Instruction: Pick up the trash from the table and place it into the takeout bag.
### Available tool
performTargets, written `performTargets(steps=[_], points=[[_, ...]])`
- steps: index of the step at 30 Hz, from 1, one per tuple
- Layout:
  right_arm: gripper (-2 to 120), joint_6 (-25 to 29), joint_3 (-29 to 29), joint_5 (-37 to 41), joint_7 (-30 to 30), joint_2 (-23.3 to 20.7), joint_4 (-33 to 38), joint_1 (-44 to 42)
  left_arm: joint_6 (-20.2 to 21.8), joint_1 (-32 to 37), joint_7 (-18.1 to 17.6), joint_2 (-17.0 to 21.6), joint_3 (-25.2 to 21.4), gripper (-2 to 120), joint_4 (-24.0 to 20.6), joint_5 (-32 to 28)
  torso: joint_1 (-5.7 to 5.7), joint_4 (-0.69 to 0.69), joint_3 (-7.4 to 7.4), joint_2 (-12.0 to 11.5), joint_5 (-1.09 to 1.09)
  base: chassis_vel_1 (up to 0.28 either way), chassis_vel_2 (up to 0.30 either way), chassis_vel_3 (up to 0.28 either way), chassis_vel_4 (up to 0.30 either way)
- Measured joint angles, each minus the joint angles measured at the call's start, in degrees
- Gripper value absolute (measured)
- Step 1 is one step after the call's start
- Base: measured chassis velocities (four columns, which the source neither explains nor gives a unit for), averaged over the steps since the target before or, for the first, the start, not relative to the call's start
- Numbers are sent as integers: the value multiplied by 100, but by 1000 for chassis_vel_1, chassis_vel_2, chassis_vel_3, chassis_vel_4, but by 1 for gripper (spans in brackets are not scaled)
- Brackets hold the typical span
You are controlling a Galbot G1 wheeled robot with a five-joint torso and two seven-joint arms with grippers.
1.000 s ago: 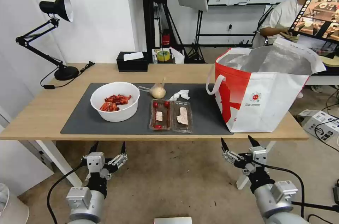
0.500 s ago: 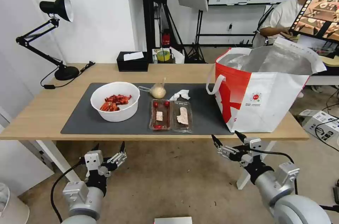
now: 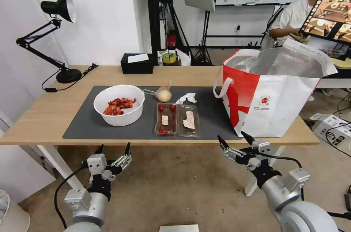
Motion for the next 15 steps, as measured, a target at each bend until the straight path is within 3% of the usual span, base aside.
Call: performTargets(steps=[7,15], points=[[100,-4,-61,239,67,13,-27,19,-26,-17,0,-19,5,100,27,2,0,0,0,0,0,0,0,0,0],[100,-101,-213,1676,448,17,26,126,-41,5,47,0,-25,100,22,-43,-1,0,0,0,0,0,0,0,0]])
